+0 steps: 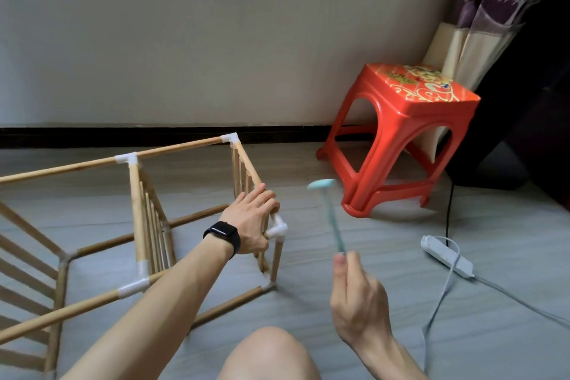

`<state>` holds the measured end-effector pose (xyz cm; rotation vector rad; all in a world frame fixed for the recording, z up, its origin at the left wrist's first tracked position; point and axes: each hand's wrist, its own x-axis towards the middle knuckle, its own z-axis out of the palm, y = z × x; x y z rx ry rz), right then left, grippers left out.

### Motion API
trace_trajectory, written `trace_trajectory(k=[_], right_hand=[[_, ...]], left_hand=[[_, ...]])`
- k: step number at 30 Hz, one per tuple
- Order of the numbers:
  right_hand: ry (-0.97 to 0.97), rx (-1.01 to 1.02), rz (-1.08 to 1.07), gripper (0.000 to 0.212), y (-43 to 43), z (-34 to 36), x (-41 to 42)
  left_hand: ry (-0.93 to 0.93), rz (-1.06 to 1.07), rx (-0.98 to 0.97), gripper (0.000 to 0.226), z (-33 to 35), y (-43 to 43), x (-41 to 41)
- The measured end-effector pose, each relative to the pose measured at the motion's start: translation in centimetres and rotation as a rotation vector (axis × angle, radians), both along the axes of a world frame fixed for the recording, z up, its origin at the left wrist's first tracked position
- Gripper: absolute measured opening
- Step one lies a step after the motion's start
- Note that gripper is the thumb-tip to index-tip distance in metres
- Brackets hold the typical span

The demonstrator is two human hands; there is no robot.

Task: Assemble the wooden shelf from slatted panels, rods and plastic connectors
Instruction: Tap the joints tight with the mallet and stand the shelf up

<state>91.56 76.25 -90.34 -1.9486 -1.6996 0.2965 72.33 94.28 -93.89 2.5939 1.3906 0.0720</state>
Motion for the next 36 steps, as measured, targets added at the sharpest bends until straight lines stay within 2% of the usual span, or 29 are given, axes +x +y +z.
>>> trace_trajectory(k=[2,4,7,9,11,14,20,22,24,26,29,31,34,36], right_hand=[[-0.100,-0.004,0.053,0.040,0.1,0.2,-0.5],[-0.156,-0.178,0.058,0.034,0.1,0.1,-0.6],[-0.064,-0.035,0.035,0.034,-0.1,0.3,-0.3],[-0.156,-0.130,0.101,0.036,-0.1,0.5,-0.9],[-0.172,-0.306,0.109,0.031,0.0,0.8,-0.8],[-0.092,-0.167,0.050,0.029,0.7,2.3,-0.5],[-0.053,-0.153,0.060,0.036,2.7,3.4,-0.1],[-0.037,-0.155,0.071,0.038,3.5,3.1,-0.4],[-0.039,-0.173,0.082,0.039,4.6,2.8,-0.9],[-0.037,-0.181,0.084,0.039,6.0,2.5,-1.6],[-0.013,-0.195,0.094,0.040,8.1,2.3,-2.8],[-0.011,-0.217,0.119,0.042,9.6,2.2,-3.5],[-0.019,-0.227,0.163,0.041,11.5,2.0,-4.2],[-0.015,-0.212,0.186,0.040,13.0,1.9,-4.5]], left_hand=[[-0.010,0.005,-0.006,0.074,-0.1,-0.1,-0.1],[0.003,0.007,-0.002,0.075,0.0,-0.3,-0.1],[0.006,0.016,-0.016,0.076,0.2,-0.4,-0.2],[0.008,0.011,-0.027,0.075,0.3,-0.8,-0.3],[0.006,0.006,-0.011,0.074,0.4,-1.1,-0.3],[0.014,-0.011,-0.026,0.077,0.7,-2.3,-0.8],[0.117,-0.365,0.093,0.077,2.1,-6.0,-4.2],[0.109,-0.396,0.092,0.076,3.3,-6.0,-5.0],[0.042,-0.316,0.149,0.072,4.0,-4.8,-5.2],[0.004,-0.107,0.182,0.076,4.0,-2.8,-5.2],[-0.037,0.304,0.084,0.097,3.1,0.4,-5.2],[-0.056,0.512,-0.048,0.115,2.3,2.5,-5.3],[-0.025,0.637,-0.200,0.137,1.4,4.4,-5.6],[0.000,0.659,-0.245,0.142,1.3,5.4,-5.8]])
